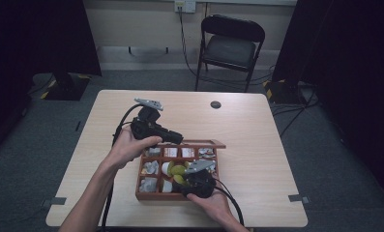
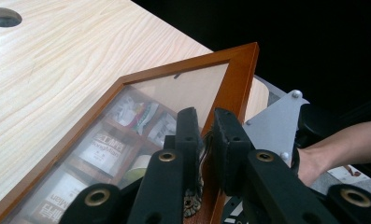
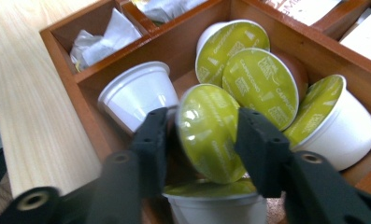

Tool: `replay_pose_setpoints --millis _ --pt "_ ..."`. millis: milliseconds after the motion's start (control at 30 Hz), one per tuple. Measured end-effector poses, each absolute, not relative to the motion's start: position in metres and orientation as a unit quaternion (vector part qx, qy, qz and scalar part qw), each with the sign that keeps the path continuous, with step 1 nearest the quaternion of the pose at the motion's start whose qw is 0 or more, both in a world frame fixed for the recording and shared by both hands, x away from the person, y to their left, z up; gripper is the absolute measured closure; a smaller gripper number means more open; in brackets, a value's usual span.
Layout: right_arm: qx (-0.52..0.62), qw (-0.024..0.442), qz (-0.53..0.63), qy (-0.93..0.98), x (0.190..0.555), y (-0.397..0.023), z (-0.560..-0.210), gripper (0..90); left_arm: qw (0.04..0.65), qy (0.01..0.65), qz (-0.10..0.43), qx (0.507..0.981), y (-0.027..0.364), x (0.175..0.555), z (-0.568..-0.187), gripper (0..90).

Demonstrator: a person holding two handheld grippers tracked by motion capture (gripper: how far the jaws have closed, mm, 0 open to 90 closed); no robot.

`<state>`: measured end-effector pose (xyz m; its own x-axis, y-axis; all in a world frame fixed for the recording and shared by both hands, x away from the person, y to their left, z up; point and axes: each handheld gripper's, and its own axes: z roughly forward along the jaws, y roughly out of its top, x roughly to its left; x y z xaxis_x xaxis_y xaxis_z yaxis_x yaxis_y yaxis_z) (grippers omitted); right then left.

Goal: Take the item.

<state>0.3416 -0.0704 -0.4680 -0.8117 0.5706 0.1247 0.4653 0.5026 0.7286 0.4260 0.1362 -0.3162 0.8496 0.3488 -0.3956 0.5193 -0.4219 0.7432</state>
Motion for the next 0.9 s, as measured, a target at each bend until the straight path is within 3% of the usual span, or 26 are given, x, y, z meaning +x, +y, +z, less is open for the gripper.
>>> replay_pose_setpoints --millis 67,133,400,900 --pt "0.292 0.073 0.407 0.863 0.341 -0.073 -0.466 66.6 0.471 0.258 -0.090 0.839 0.136 0.426 -0.316 81.1" --pt "0.292 0.069 0.411 0.861 0.341 -0.074 -0.465 71.6 0.471 0.258 -0.090 0.839 0.136 0.426 -0.317 81.1" --pt "0.279 0.080 0.409 0.865 0.337 -0.075 -0.462 84.0 0.471 0.258 -0.090 0.839 0.136 0.426 -0.317 81.1" --pt "0.289 0.091 0.413 0.859 0.335 -0.081 -0.456 90.0 0.472 0.258 -0.090 0.838 0.136 0.426 -0.317 81.1"
